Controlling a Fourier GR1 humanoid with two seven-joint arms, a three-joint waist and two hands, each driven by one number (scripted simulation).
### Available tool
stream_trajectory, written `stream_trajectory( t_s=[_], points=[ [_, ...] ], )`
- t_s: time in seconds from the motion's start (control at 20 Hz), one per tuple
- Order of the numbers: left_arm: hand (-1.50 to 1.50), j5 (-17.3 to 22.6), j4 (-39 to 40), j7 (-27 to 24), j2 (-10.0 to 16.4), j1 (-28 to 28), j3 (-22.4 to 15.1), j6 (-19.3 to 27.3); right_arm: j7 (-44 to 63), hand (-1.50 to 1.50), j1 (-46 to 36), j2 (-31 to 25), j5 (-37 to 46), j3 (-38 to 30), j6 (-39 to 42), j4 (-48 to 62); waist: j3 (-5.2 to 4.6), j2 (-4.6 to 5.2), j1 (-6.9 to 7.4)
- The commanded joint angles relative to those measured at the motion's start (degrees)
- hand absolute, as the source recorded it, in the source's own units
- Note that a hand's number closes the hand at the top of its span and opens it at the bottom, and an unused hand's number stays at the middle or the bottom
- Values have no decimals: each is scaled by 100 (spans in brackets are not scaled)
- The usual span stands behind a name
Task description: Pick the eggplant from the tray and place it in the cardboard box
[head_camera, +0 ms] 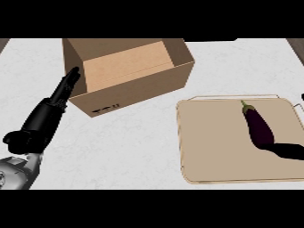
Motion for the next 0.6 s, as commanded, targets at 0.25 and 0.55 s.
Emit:
stream_trajectory(
  t_s=[0.25, 0.55],
  points=[
    [0, 10, 329, 148, -310, 141, -423, -272, 3062, -150, -547, -201, -404, 523, 2232, -2215, -14, 66, 49],
    [0, 78, 650, 58, -442, -17, -245, -476, 4511, -150, -1058, 186, -859, 480, 2878, -2550, 22, 103, 148]
  ],
)
